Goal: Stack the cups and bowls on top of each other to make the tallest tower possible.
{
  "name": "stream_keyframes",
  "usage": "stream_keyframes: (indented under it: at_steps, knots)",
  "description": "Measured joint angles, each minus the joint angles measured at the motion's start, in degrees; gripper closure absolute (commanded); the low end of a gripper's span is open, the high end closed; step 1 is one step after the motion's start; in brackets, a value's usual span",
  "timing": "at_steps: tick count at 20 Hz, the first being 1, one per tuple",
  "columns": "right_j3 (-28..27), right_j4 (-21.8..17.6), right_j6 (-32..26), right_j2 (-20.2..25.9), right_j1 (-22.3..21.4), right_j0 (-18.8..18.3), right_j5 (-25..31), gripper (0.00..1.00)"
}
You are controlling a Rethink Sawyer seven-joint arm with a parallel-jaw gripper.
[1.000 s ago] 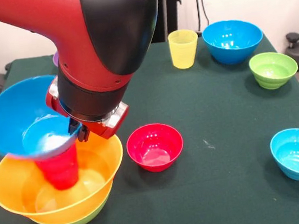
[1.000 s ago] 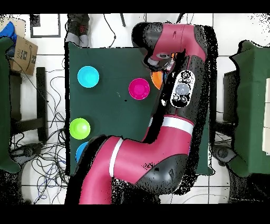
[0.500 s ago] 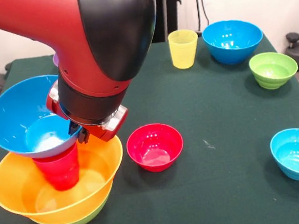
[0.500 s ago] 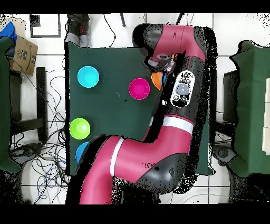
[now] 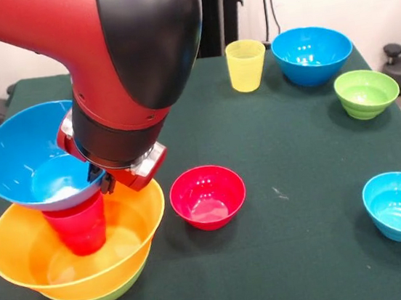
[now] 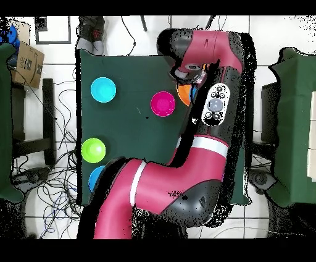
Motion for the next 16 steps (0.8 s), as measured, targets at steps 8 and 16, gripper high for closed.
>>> stream_keyframes:
  at_steps: [8,16]
  knots:
    - [1.5,0.0,0.0,0.0,-0.8,-0.3,-1.7,1.0]
    - [2.5,0.0,0.0,0.0,-1.4,-0.5,-2.7,1.0]
